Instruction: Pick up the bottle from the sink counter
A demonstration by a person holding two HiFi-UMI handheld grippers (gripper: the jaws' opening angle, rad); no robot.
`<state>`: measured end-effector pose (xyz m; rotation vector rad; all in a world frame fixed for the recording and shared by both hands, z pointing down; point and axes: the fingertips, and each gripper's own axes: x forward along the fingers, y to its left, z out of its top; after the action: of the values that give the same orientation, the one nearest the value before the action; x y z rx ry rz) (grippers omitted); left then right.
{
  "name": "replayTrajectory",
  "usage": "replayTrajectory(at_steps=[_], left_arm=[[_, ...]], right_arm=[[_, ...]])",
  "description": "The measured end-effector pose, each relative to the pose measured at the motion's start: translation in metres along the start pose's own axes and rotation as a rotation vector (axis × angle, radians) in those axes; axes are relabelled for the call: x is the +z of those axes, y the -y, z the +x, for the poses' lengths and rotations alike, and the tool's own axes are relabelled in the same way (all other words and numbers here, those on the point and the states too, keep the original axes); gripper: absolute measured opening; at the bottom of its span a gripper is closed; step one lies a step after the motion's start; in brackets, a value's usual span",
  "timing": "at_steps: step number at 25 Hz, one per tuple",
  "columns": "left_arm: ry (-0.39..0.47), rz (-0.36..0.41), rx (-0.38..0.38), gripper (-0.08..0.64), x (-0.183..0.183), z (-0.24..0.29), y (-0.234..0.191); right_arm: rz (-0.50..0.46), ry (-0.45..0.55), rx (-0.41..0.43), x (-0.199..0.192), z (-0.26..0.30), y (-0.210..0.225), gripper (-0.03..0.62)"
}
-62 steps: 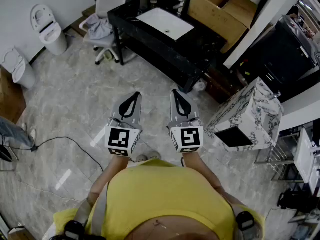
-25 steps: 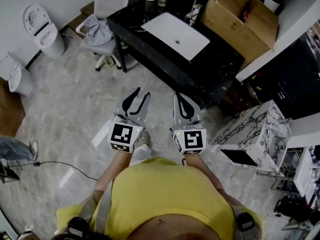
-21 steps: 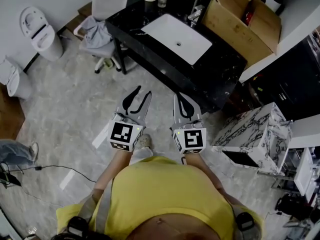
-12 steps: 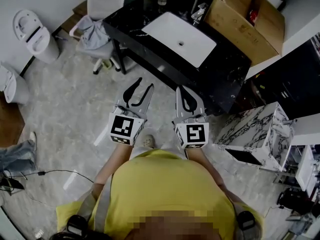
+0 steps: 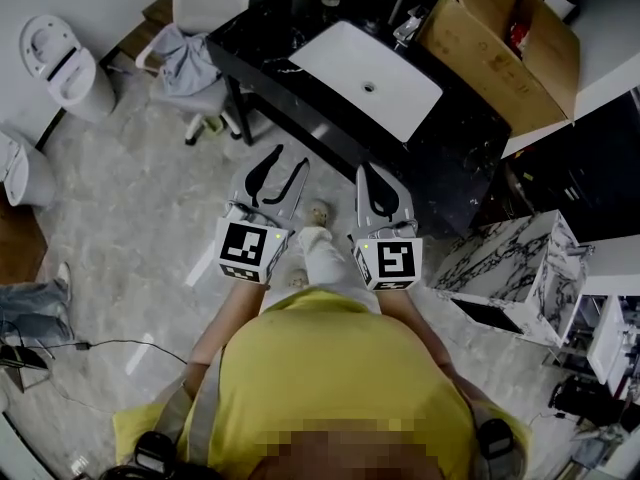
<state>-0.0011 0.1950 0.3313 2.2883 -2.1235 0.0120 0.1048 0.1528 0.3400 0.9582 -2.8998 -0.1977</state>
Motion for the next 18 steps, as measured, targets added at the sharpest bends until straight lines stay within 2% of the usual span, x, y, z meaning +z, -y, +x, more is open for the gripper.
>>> replayTrajectory(at_steps=[8, 18], left_arm=[[-0.004, -0.017, -0.002, 0.173, -0.008, 0.05, -0.039], [-0.01, -0.023, -0.025, 0.173, -0.015, 0.171, -0.111]], right_arm=[[-0.004, 0.023, 0.01, -0.003, 0.064, 0.02, 0.002], [-0.028, 0.028, 0.013, -0.009, 0.198, 0.077, 0.002]])
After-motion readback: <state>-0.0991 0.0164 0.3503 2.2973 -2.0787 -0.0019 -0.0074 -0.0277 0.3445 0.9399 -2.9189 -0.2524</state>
